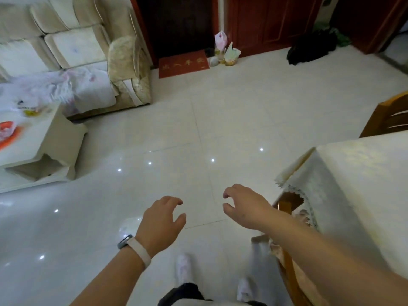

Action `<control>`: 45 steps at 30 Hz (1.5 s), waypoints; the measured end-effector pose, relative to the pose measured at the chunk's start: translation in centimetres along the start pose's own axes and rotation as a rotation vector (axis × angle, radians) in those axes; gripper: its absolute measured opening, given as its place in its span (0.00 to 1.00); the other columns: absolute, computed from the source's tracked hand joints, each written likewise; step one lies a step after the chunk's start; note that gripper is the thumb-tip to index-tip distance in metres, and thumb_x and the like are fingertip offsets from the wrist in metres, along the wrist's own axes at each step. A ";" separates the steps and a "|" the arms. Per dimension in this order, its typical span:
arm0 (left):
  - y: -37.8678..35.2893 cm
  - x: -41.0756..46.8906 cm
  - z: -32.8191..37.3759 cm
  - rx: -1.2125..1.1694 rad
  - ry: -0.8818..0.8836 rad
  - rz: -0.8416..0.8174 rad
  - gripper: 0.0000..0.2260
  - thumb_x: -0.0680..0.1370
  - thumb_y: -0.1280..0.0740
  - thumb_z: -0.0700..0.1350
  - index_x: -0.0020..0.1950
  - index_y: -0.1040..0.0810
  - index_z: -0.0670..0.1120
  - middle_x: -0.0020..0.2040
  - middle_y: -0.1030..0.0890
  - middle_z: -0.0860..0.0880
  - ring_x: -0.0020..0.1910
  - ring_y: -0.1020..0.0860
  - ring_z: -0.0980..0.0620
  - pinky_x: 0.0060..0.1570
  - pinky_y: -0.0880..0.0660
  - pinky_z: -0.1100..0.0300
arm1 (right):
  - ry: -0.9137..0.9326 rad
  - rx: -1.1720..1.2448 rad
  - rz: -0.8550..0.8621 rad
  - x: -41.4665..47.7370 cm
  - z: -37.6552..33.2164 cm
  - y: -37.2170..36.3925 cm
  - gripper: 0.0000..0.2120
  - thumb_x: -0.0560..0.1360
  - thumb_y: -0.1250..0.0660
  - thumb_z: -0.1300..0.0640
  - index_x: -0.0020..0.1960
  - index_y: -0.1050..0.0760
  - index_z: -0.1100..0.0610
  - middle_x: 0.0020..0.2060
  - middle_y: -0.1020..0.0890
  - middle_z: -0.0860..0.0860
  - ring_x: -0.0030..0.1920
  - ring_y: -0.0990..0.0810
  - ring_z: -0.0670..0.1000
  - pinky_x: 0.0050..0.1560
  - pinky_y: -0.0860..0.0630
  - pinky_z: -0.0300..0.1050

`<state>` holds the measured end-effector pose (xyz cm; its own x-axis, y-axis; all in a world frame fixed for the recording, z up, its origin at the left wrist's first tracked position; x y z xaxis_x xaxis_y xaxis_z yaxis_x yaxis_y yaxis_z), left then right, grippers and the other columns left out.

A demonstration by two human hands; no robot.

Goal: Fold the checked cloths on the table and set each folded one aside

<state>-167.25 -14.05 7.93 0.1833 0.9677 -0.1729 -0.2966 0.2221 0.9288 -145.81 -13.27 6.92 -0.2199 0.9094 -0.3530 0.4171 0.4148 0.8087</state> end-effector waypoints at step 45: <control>4.7 54.2 15.6 0.272 -0.676 -0.311 0.23 0.78 0.50 0.59 0.69 0.29 0.55 0.70 0.29 0.55 0.69 0.33 0.53 0.66 0.37 0.55 | -0.391 -0.132 0.328 32.5 15.7 23.6 0.19 0.81 0.47 0.45 0.66 0.28 0.51 0.65 0.27 0.50 0.60 0.27 0.54 0.58 0.29 0.48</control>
<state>-144.06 37.55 8.03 0.7757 0.5646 -0.2822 0.0853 0.3492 0.9332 -129.24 26.53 7.18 0.2597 0.9447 -0.2002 0.2887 0.1219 0.9496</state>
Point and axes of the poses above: each hand's wrist, its own x-axis towards the middle knuckle, its own y-axis out of the back of the hand, z = x × y, the point moved 8 cm from there along x, towards the middle knuckle
